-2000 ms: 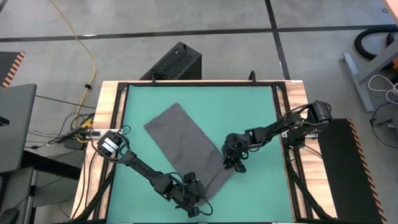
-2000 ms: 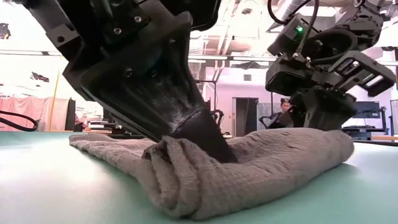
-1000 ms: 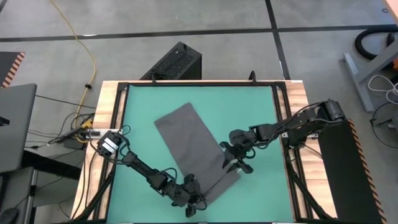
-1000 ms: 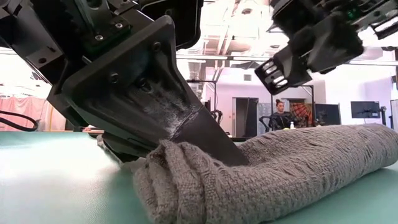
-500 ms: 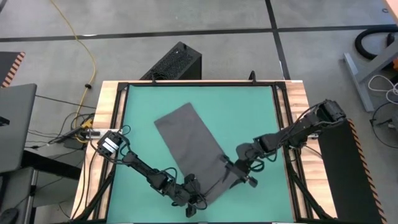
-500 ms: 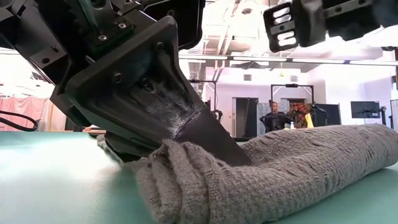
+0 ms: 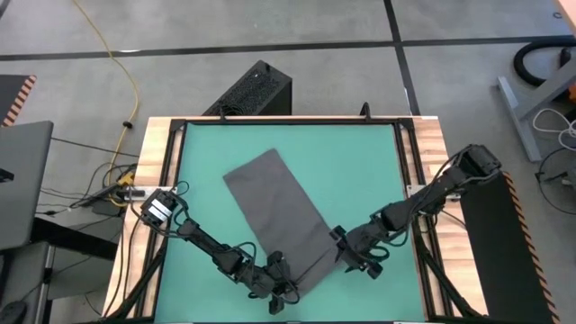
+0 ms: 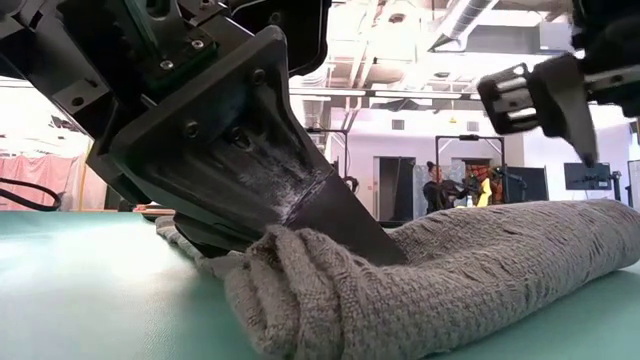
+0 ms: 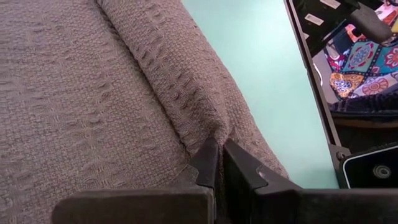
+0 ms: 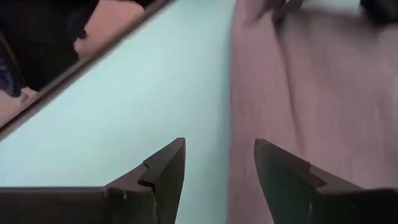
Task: Roll towel
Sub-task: Roll the black towel
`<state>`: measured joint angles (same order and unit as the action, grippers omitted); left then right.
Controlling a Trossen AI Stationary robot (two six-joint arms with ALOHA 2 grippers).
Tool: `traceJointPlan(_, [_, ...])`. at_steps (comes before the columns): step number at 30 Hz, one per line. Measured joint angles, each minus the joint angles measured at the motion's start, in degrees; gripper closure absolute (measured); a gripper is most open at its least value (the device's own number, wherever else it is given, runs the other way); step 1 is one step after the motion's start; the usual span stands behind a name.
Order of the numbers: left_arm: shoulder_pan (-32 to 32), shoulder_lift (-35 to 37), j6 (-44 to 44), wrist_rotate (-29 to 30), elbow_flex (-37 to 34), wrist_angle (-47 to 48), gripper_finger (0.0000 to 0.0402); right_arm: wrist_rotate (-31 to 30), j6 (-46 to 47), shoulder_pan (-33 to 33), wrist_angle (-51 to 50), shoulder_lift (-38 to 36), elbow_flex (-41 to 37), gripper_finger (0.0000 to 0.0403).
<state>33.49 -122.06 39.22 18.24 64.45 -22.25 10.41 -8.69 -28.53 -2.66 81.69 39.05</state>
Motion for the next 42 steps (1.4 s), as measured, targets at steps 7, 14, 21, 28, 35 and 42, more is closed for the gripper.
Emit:
traceJointPlan(7, [-0.09,0.0,-0.5,0.22,0.0,-0.92,0.0401,-4.76,-0.27,-0.27,-0.34,0.11,-1.64,0.0184])
traceJointPlan(14, [-0.1,0.0,-0.52,0.3,0.0,-1.28,0.0401,-8.1,-0.02,-0.36,10.91,0.11,-8.79,0.0197])
traceJointPlan(21, [-0.31,0.0,0.38,2.26,0.0,-1.84,0.0399,-10.6,-0.42,0.46,17.92,0.11,-13.92,0.0213])
traceJointPlan(28, [-0.34,0.35,-0.64,3.77,0.0,-1.65,0.0351,-10.55,6.79,1.55,18.5,0.09,-15.93,0.0276])
traceJointPlan(35, [-0.13,5.27,-4.34,6.98,-0.04,3.37,0.0302,-7.8,17.64,1.74,17.0,0.04,-15.63,0.0366])
traceJointPlan(42, [1.09,8.68,-9.34,14.62,-0.04,4.91,0.0294,-1.83,31.84,3.35,13.19,0.09,-13.3,0.0366])
